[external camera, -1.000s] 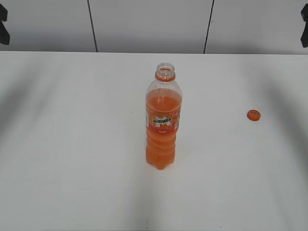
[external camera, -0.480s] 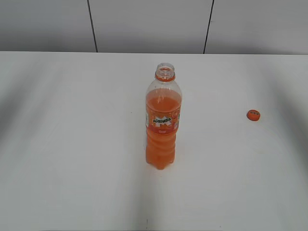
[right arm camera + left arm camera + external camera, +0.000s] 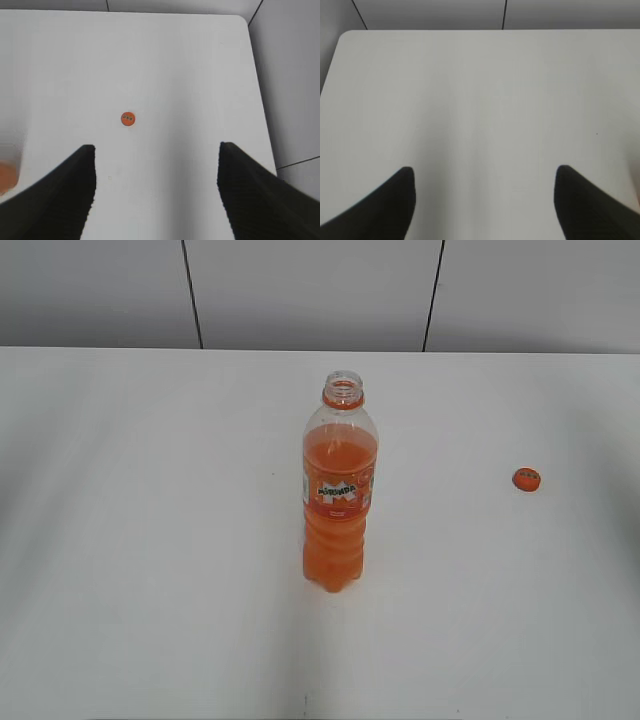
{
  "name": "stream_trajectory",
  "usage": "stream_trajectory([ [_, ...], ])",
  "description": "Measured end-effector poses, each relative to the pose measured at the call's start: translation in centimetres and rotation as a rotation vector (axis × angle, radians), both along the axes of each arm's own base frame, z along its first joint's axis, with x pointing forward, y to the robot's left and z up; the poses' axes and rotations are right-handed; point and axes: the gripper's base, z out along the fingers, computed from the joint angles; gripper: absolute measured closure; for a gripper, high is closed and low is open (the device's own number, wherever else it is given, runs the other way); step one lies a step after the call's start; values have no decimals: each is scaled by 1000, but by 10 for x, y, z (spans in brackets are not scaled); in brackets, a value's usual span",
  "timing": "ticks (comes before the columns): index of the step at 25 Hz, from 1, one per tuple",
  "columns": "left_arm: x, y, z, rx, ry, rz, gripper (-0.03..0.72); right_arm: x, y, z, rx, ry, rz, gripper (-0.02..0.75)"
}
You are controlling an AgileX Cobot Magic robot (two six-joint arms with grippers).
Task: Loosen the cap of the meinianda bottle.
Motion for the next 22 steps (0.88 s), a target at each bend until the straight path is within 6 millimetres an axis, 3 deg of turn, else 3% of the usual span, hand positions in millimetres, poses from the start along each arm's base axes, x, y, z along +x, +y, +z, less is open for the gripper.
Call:
stream_trajectory([
  [3, -26, 1, 1, -1, -102, -2, 167, -28, 2, -4, 39, -29, 17, 171],
  [7, -43, 1, -9, -3, -167, -3, 167, -59, 4, -21, 67, -71, 27, 171],
  [8, -49, 1, -11, -3, -181, -3, 167, -75, 3, -24, 68, -102, 27, 171],
  [17, -92, 1, -29, -27, -276, -9, 167, -133, 1, -80, 83, -181, 20, 171],
  [22, -123, 0, -29, -49, -366, -17, 167, -161, 0, -96, 87, -248, 22, 171],
])
